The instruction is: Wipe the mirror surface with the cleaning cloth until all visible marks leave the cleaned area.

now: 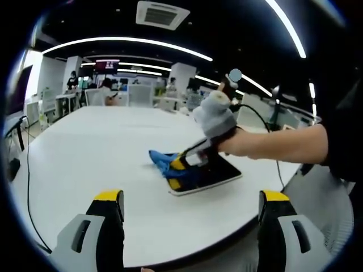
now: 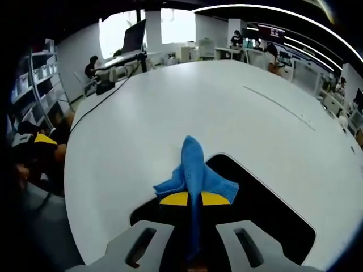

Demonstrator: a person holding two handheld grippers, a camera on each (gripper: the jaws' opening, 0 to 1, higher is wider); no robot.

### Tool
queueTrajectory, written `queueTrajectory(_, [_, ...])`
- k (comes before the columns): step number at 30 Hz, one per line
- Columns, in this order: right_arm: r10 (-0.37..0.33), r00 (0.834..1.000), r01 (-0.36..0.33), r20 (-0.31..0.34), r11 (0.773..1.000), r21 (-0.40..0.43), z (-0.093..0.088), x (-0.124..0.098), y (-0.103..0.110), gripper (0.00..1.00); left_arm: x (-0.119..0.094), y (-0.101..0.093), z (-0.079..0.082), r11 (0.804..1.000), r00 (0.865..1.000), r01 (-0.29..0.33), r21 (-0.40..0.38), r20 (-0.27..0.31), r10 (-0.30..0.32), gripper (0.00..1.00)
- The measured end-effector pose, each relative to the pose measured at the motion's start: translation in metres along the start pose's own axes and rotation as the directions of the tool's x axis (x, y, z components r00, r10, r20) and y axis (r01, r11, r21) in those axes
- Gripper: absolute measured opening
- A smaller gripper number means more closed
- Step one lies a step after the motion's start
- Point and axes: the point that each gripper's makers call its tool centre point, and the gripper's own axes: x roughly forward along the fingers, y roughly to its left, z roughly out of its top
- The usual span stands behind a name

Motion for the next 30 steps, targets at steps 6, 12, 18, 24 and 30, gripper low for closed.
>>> queueTrajectory(6, [-0.003,1.000,0.003,0.000,1.000,0.003,-0.004,-0.003,-0.006,0.00,0.000,-0.001,-0.001,1.000,1.000,0.005,0.002,-0.004,-0.005,0.99])
queueTrajectory(12, [0.000,1.000,0.000,0.009,1.000,0.004,-0.005,-0.004,-0.007,0.00,0.000,0.000,-0.001,1.000,1.000,0.003,0.000,-0.003,-0.003,0.99])
queueTrajectory(18, [-0.011,1.000,0.011,0.000,1.000,-0.003,-0.010,-0.010,-0.010,0.00,0.000,-0.001,-0.001,1.000,1.000,0.002,0.001,-0.002,-0.002,0.99])
queueTrajectory(24, [-0.027,1.000,0.027,0.001,1.000,0.001,-0.015,-0.018,-0.011,0.00,0.000,-0.001,-0.001,1.000,1.000,0.006,0.001,-0.002,-0.006,0.99])
queueTrajectory(30, [-0.027,1.000,0.027,-0.002,1.000,0.004,-0.019,-0.020,-0.014,0.00,0.000,-0.001,-0.001,1.000,1.000,0.005,0.002,-0.001,-0.005,0.99])
